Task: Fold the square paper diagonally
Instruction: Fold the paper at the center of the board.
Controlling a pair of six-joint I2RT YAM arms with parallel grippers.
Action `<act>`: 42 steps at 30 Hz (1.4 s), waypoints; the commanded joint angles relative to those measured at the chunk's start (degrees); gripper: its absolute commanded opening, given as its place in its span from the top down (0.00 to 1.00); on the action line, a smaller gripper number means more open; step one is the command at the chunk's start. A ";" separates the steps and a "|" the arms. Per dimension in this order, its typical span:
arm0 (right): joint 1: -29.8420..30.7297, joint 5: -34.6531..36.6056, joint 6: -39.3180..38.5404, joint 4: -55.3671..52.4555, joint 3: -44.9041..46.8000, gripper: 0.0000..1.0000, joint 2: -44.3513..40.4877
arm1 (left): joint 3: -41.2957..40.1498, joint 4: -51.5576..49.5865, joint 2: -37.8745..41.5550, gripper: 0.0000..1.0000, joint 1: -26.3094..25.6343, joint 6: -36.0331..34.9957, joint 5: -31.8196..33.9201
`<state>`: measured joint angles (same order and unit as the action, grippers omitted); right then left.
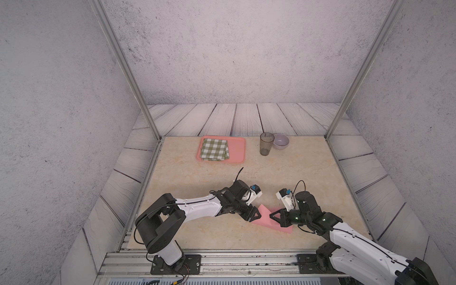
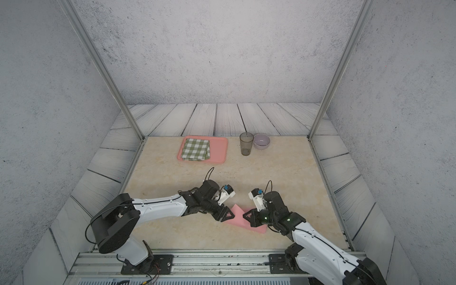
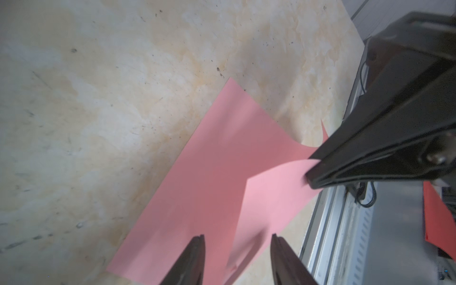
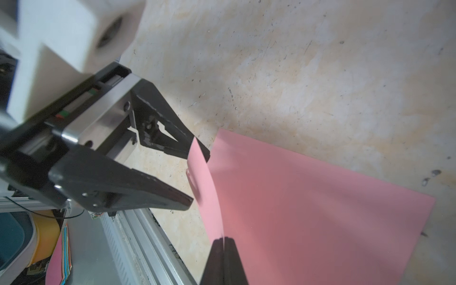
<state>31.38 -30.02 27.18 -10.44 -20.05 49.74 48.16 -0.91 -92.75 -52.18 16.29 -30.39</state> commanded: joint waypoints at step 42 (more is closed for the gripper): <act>-0.77 11.10 -0.44 -15.93 -15.16 0.68 7.57 | -0.48 -8.92 3.21 0.95 -10.75 -3.25 9.27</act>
<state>30.79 -16.53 29.17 -25.71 -33.74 57.91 47.64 -11.70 -87.70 -63.09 12.40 -22.61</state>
